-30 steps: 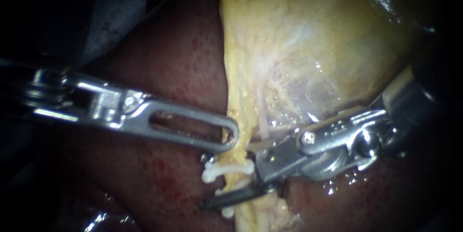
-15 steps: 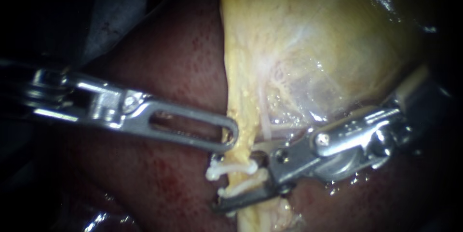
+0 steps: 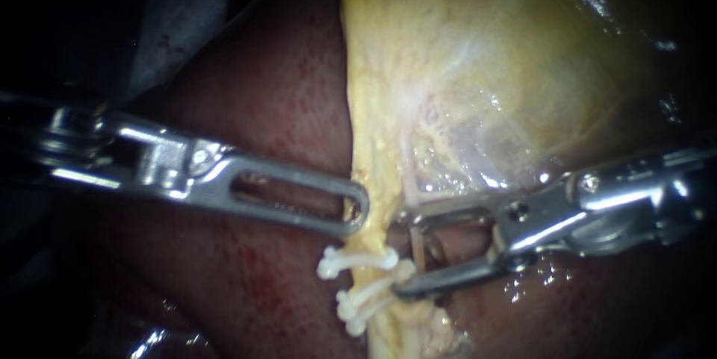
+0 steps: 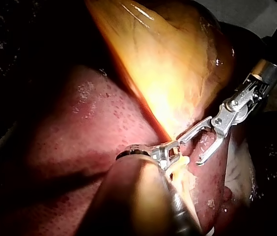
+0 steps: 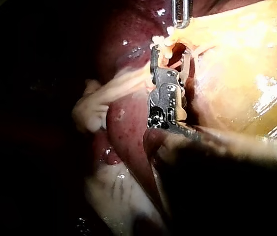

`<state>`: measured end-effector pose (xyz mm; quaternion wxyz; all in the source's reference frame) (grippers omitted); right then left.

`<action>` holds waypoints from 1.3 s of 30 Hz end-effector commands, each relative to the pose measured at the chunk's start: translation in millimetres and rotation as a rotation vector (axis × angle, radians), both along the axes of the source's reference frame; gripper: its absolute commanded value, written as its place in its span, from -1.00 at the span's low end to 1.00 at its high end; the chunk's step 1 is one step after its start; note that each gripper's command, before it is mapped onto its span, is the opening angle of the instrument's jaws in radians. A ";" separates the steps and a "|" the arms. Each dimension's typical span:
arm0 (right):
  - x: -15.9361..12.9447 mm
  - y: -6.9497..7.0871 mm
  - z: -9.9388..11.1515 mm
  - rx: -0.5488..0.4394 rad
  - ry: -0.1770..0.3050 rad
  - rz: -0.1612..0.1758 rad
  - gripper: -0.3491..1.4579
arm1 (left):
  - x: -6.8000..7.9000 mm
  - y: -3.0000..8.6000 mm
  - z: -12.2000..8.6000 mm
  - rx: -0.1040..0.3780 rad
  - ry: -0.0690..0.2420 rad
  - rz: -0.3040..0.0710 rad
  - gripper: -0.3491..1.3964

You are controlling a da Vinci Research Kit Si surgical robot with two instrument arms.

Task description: Going back third clip left tube

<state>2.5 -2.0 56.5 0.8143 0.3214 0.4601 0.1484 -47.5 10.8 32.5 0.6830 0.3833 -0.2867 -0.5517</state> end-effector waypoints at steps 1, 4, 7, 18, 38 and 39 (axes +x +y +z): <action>-0.4 0.2 -0.2 -0.001 0.000 0.003 -0.07 | 0.0 0.0 0.0 0.000 0.000 0.000 -1.00; -1.8 1.1 -1.1 0.007 -0.006 0.017 -0.07 | 0.0 0.0 0.0 0.000 0.000 0.000 -1.00; -3.3 2.4 -2.3 0.013 -0.014 0.040 -0.05 | 0.0 0.0 0.0 0.000 0.000 0.000 -1.00; -7.3 6.3 -5.8 0.001 -0.033 0.091 -0.04 | 0.0 0.1 0.2 0.000 0.000 0.000 -1.00; -7.6 6.0 -6.0 0.001 -0.035 0.095 -0.03 | -3.1 0.1 4.8 -0.027 0.025 -0.023 -1.00; -7.6 6.0 -6.0 0.001 -0.035 0.095 -0.03 | -3.5 0.1 4.9 -0.029 0.028 -0.026 -1.00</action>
